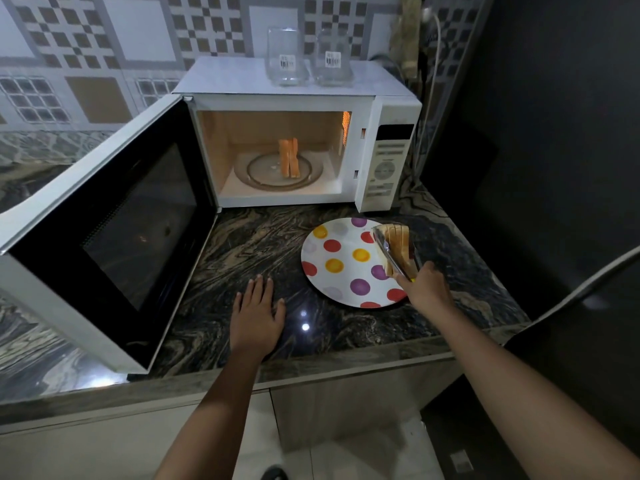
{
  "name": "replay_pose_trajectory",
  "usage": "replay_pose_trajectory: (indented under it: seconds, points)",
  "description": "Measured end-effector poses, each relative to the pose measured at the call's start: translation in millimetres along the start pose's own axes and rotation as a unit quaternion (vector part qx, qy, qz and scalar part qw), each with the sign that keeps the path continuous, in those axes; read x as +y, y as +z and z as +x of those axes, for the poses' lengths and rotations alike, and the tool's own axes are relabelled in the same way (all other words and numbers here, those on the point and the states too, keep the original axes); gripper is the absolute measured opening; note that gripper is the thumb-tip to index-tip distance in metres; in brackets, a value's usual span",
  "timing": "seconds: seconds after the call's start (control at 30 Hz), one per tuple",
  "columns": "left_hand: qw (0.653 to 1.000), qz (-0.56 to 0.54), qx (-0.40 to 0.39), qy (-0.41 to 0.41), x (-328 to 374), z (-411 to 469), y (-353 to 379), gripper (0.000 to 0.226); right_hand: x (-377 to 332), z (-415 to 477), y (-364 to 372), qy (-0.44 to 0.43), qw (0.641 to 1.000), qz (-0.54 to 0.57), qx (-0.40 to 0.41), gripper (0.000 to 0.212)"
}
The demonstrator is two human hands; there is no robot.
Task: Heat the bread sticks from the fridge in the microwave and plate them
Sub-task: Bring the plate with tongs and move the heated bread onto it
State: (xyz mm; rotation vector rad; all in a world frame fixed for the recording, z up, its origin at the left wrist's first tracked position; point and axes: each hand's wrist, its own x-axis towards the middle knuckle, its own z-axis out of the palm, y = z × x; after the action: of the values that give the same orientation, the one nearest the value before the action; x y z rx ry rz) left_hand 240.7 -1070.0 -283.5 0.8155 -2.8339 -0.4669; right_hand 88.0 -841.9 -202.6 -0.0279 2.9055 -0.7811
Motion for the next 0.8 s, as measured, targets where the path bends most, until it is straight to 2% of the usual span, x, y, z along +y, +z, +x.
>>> replay_pose_trajectory:
  seconds: [0.17,0.4,0.57,0.7,0.8]
  points:
    - [1.0,0.001,-0.008,-0.002,1.5,-3.4,-1.1,0.057,10.4,-5.0,-7.9,-0.019,0.999,0.027,0.018,0.062]
    - [1.0,0.021,-0.019,-0.008,3.0,-4.8,0.4,0.057,7.5,-7.9,-32.8,-0.095,0.992,0.053,0.062,0.055]
    - [0.998,0.029,-0.046,0.013,6.8,3.6,-0.9,0.089,-29.1,-7.3,-38.4,-0.173,0.982,0.03,0.073,0.049]
    - [0.996,0.029,-0.078,0.015,5.5,26.9,-9.8,0.065,-67.6,-2.1,-18.2,-0.225,0.972,0.044,0.045,0.042]
    - [0.997,0.016,-0.072,0.02,3.8,42.1,-8.8,0.061,-99.6,10.1,-0.5,-0.22,0.973,0.063,0.01,0.052]
